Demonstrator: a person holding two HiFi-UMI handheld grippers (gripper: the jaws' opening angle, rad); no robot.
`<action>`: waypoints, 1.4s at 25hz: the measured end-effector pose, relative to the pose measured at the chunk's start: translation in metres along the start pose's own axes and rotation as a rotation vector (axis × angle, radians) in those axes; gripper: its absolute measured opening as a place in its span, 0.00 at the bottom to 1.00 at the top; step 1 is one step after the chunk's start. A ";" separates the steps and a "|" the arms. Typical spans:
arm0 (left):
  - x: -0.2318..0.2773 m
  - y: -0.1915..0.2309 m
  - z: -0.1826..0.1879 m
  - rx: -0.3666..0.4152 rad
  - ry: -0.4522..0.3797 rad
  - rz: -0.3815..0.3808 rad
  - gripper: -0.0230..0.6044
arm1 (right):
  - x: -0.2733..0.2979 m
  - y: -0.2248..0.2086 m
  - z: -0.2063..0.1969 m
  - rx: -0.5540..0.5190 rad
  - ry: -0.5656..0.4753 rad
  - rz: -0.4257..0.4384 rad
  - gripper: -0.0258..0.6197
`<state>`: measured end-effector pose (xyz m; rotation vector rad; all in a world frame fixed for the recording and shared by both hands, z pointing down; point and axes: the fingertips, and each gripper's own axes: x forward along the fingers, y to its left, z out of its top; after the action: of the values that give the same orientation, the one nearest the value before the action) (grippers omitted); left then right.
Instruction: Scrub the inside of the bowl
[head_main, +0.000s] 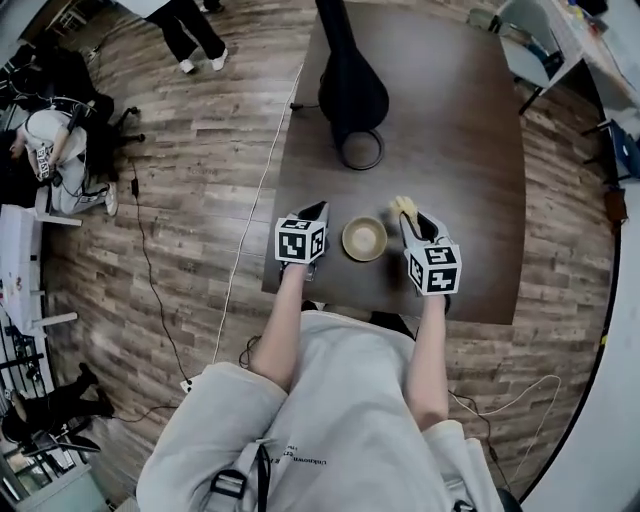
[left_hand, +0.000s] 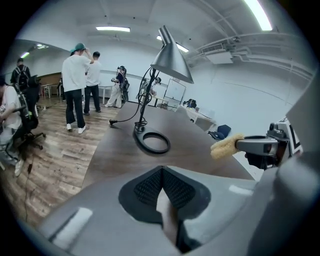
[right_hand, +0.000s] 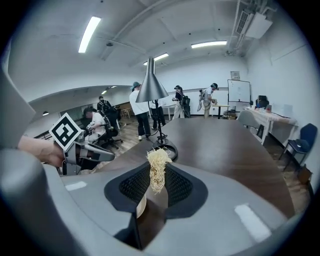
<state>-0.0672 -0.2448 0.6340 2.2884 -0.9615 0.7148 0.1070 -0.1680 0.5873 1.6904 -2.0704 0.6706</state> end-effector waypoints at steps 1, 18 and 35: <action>0.000 0.000 -0.005 -0.015 0.009 0.013 0.04 | 0.004 -0.001 -0.001 -0.009 0.009 0.026 0.21; 0.011 -0.039 -0.106 -0.387 0.063 0.062 0.13 | 0.016 0.020 -0.032 -0.199 0.104 0.371 0.21; 0.031 -0.098 -0.067 -0.208 0.083 0.105 0.06 | -0.013 0.035 -0.048 -0.314 0.134 0.534 0.21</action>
<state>0.0084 -0.1570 0.6738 2.0254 -1.0708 0.7115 0.0755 -0.1241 0.6144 0.9021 -2.3906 0.5502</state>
